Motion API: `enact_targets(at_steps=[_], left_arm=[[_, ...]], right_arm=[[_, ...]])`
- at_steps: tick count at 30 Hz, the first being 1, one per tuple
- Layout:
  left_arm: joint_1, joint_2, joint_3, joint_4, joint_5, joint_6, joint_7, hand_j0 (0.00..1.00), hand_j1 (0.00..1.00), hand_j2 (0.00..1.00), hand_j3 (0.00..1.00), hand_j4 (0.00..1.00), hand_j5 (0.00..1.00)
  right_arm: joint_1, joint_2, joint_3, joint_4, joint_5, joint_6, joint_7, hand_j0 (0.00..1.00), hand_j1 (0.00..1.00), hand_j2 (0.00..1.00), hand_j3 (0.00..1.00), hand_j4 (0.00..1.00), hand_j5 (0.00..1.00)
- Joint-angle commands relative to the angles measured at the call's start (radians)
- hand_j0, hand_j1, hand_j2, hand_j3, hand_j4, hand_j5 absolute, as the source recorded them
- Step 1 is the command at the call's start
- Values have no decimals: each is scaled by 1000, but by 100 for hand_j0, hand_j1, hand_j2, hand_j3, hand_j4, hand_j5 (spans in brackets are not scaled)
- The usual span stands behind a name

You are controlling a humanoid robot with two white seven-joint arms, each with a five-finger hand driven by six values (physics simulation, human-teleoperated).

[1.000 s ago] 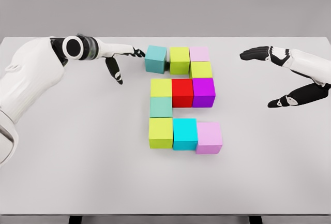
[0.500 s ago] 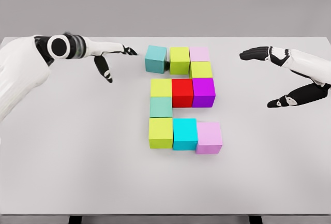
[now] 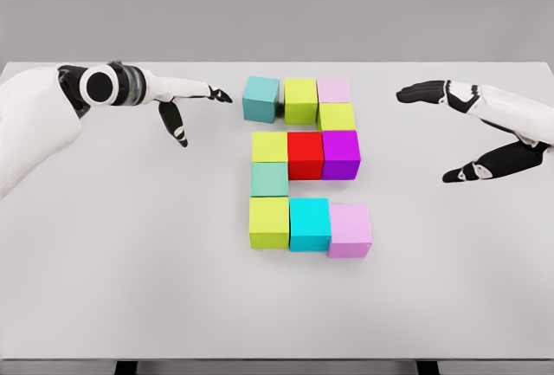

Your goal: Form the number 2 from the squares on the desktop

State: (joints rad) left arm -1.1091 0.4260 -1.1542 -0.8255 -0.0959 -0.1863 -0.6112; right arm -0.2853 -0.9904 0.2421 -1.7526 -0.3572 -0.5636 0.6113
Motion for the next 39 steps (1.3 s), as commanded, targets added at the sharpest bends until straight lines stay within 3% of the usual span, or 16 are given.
enact_targets(at_steps=[1,39], left_arm=[[0,-1,1,-1,2,1,0,100,100,100,100,100,100],[0,-41,1,3,-4,4,0,100,100,100,100,100,100]], right_arm=[[0,1,0,-1,-8,2,0,100,100,100,100,100,100],[0,1,0,-1,-8,5,0,100,100,100,100,100,100]])
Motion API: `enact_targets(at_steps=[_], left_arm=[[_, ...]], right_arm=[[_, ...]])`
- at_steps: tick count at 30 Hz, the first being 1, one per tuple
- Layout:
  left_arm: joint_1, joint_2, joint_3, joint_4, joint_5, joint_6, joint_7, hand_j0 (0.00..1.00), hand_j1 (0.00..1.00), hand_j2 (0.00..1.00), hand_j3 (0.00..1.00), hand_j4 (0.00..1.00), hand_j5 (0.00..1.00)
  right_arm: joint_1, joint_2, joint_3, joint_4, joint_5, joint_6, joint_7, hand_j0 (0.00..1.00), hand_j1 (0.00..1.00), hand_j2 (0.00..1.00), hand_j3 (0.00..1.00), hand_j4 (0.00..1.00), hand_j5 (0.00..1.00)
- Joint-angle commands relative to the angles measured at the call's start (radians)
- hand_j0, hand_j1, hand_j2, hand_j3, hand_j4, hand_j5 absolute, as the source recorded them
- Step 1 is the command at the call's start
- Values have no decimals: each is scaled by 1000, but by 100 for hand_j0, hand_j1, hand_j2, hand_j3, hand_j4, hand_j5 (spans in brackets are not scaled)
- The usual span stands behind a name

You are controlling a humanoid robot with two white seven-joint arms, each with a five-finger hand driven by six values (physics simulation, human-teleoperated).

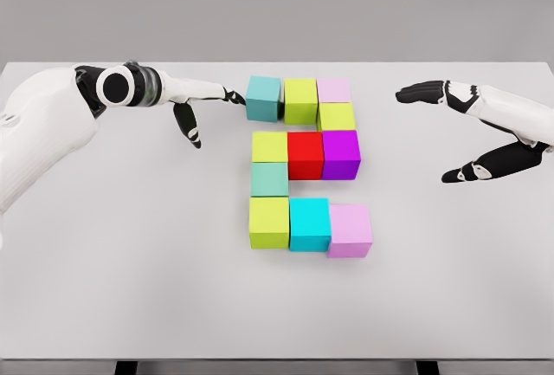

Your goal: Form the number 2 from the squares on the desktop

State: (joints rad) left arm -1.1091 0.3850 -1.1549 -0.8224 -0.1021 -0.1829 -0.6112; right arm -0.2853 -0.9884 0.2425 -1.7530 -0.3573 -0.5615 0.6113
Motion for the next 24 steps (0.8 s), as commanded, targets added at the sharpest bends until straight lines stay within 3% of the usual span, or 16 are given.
enact_targets(at_steps=[1,24], left_arm=[[0,0,1,-1,2,0,0,100,100,100,100,100,100],[0,2,8,2,4,-1,0,100,100,100,100,100,100]], right_arm=[[0,-1,0,0,-8,3,0,100,100,100,100,100,100],[2,-3,0,0,-8,18,0,100,100,100,100,100,100]])
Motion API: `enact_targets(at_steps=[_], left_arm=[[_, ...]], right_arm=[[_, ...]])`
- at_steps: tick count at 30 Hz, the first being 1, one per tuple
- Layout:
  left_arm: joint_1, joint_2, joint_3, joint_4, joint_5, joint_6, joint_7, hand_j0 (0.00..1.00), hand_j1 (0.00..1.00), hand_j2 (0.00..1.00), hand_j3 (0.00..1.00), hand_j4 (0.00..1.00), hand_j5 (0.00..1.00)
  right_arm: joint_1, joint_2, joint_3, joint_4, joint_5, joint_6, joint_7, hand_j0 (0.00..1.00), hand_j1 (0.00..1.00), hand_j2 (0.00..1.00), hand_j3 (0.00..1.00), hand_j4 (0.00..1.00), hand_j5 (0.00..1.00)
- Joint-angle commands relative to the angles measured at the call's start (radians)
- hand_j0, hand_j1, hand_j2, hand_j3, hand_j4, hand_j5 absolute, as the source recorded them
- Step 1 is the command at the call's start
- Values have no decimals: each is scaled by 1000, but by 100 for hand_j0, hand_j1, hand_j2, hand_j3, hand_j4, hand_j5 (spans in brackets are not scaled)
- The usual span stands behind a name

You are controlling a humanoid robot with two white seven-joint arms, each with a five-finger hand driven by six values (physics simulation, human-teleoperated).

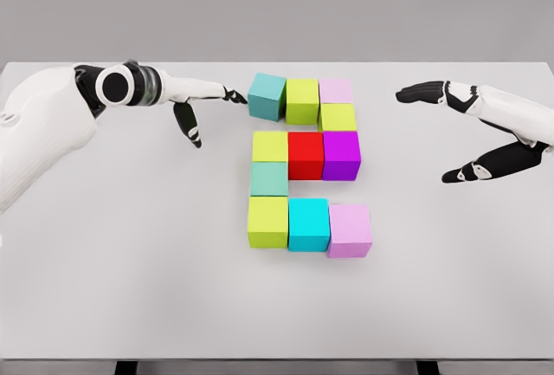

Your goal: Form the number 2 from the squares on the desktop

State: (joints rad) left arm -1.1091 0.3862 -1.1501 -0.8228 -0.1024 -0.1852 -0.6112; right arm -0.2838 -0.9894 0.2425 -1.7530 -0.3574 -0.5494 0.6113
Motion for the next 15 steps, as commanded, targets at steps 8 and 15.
enact_targets(at_steps=[8,15], left_arm=[[-2,-1,0,27,-3,15,0,100,100,100,100,100,100],[-12,-17,-7,27,-171,33,0,100,100,100,100,100,100]], right_arm=[[0,0,0,0,-8,6,0,100,100,100,100,100,100],[0,-2,1,0,-9,8,0,100,100,100,100,100,100]])
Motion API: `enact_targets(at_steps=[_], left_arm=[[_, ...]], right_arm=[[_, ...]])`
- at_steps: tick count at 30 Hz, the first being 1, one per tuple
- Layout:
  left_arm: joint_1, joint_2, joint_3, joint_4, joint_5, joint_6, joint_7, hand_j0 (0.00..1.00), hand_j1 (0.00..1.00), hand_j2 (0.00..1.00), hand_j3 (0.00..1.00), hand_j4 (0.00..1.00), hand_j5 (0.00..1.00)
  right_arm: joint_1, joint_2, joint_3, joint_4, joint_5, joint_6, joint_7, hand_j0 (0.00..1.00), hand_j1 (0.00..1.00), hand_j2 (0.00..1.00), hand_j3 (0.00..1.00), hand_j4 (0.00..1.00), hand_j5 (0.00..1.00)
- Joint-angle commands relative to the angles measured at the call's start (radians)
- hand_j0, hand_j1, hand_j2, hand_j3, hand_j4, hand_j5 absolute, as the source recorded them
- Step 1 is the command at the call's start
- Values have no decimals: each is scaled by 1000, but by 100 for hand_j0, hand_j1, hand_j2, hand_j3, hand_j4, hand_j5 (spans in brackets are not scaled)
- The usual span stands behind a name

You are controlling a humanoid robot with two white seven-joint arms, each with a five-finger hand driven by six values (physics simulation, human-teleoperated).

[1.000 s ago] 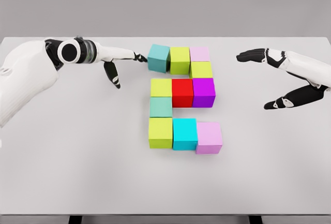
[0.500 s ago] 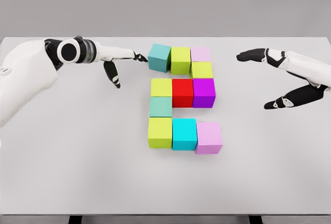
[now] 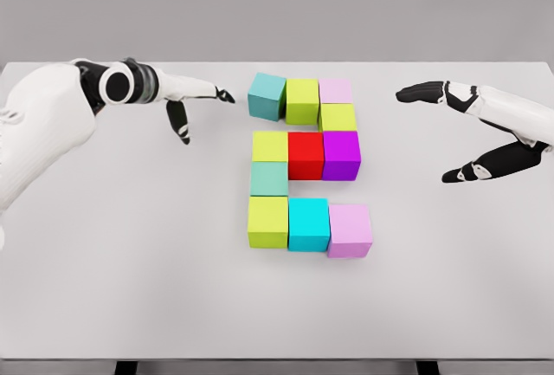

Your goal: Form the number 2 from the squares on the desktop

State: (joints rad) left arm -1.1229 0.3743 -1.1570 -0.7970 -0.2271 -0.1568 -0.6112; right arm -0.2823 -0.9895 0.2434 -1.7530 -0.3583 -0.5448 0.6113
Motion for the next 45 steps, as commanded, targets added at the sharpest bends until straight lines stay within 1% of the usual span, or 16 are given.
enact_targets(at_steps=[1,2,7,9,13,17,30,45], left_arm=[[0,-5,2,1,-63,5,0,100,100,100,100,100,100],[-8,-5,2,1,-77,5,0,100,100,100,100,100,100],[-8,-21,2,-1,-124,3,0,100,100,100,100,100,100],[-8,-34,2,-1,-146,3,0,100,100,100,100,100,100],[-8,-55,3,-4,-176,-1,0,100,100,100,100,100,100],[-5,-69,3,-4,-189,0,0,100,100,100,100,100,100],[-3,-86,7,-1,-192,6,0,100,100,100,100,100,100],[3,-84,7,-10,-189,-7,0,100,100,100,100,100,100]], right_arm=[[0,-1,1,0,-8,3,0,100,100,100,100,100,100],[-2,-1,1,0,-8,3,0,100,100,100,100,100,100],[-3,-1,-1,0,-8,8,0,100,100,100,100,100,100],[-8,0,-1,0,-8,37,0,100,100,100,100,100,100],[-5,0,1,0,-7,37,0,100,100,100,100,100,100],[-5,2,1,0,-7,37,0,100,100,100,100,100,100],[-5,2,4,0,-7,37,0,100,100,100,100,100,100],[-6,3,2,0,-7,39,0,100,100,100,100,100,100]])
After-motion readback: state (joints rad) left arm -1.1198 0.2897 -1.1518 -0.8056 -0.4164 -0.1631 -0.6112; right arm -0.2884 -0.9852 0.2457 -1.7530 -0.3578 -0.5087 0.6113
